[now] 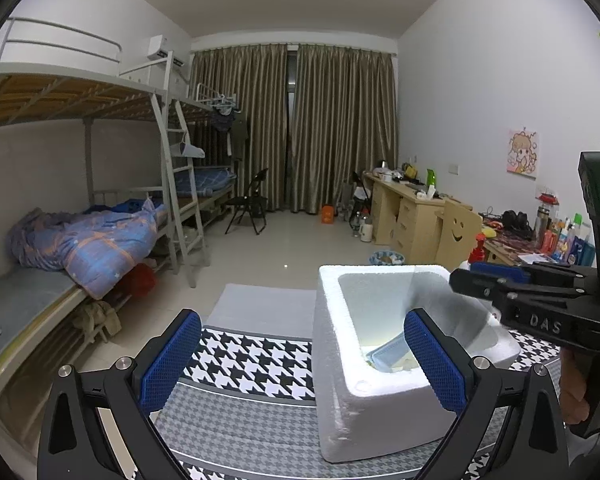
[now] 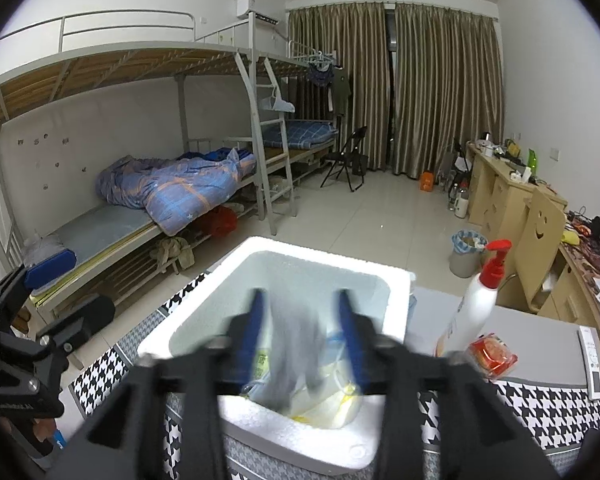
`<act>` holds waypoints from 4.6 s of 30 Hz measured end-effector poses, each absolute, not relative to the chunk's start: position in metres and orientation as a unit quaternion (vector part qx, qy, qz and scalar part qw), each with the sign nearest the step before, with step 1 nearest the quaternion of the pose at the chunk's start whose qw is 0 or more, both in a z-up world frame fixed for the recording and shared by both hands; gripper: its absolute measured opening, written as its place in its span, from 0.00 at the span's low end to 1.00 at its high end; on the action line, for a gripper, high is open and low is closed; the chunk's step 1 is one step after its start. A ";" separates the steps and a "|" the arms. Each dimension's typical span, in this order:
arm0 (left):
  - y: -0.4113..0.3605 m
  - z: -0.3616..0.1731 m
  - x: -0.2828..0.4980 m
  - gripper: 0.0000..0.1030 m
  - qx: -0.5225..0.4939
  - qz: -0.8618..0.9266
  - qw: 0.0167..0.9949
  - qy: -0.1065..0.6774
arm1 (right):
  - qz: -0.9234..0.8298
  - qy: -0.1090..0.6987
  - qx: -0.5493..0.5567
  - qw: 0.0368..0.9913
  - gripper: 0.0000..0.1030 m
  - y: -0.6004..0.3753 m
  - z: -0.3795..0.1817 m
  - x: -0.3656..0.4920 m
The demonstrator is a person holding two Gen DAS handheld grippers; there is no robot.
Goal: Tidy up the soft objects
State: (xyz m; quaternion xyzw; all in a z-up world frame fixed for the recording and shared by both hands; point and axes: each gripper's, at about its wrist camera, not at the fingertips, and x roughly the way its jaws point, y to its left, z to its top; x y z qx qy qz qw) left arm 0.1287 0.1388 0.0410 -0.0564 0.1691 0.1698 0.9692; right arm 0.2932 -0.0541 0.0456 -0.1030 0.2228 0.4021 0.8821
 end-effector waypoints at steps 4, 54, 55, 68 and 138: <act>0.140 0.040 0.128 0.99 -0.056 0.169 0.969 0.170 | 0.406 0.213 -0.103 0.883 0.65 -0.058 0.048 0.290; 0.045 0.066 0.076 0.99 -0.015 0.131 0.983 0.124 | 0.344 0.119 -0.058 0.930 0.99 -0.178 0.054 0.208; 0.043 0.066 0.074 0.99 -0.013 0.132 0.984 0.123 | 0.343 0.119 -0.059 0.930 0.99 -0.179 0.053 0.206; 0.027 0.057 0.060 0.99 -0.008 0.129 0.984 0.121 | 0.334 0.111 -0.054 0.935 0.99 -0.200 0.041 0.184; -0.007 0.001 -0.010 0.99 -0.008 0.110 0.986 0.124 | 0.301 0.120 -0.022 0.946 0.99 -0.257 -0.015 0.116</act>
